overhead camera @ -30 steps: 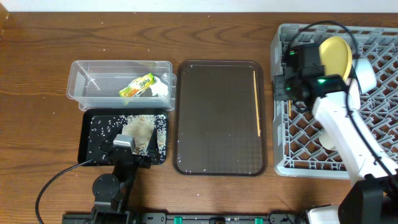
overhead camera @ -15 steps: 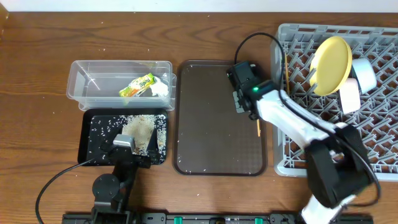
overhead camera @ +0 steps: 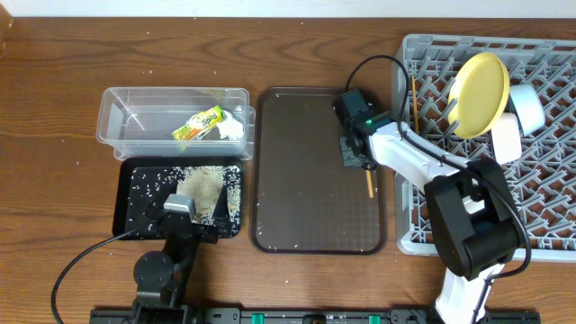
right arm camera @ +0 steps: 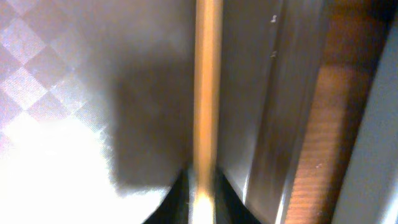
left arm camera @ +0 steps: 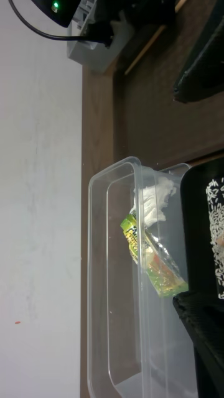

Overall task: Sort waste into correct bins and load items into the dishwasher rack
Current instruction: 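Grasp the second chopstick and place it in the rack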

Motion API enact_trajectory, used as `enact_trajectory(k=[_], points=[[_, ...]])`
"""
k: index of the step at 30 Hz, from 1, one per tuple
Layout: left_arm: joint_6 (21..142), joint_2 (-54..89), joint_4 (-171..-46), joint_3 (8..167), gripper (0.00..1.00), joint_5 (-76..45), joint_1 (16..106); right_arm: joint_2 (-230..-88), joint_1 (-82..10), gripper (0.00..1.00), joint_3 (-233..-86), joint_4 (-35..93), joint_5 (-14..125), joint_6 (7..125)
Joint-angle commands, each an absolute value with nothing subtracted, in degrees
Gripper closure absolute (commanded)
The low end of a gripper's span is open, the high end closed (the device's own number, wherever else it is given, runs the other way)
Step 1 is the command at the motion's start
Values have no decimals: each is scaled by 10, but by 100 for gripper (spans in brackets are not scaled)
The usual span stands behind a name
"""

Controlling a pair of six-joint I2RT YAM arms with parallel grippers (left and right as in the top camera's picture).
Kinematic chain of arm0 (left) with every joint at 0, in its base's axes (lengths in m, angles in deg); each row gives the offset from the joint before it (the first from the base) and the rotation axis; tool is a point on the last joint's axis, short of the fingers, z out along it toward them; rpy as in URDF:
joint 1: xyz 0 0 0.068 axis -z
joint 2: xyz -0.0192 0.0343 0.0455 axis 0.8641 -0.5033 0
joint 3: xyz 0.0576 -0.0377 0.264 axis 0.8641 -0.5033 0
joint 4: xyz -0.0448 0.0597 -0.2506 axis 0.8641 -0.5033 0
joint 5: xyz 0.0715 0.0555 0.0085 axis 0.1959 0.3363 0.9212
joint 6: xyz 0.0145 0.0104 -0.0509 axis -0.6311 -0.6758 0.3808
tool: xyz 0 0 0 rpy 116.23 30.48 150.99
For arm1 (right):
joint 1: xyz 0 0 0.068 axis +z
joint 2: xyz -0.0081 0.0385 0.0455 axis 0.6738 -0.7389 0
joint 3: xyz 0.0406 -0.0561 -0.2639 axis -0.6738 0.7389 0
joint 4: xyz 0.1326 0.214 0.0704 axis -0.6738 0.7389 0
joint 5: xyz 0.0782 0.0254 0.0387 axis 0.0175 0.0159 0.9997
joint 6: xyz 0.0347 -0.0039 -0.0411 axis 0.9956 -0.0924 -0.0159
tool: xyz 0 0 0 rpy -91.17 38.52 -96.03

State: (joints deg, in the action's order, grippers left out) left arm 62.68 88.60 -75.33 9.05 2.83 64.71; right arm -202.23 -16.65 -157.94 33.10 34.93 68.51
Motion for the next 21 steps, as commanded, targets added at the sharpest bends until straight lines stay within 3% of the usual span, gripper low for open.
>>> enact_trajectory(k=[1,10,15,21], points=[[617,890,-772,82,1,20,644,-2043,-168,98,-1563,346,468,691],[617,890,-772,82,1,20,644,-1863,-191,99,-1574,334,493,654],[617,890,-772,82,1,20,644,-1777,-255,99,-1574,339,413,654],[617,890,-772,82,1,20,644,-1782,-344,99,-1574,337,411,590]])
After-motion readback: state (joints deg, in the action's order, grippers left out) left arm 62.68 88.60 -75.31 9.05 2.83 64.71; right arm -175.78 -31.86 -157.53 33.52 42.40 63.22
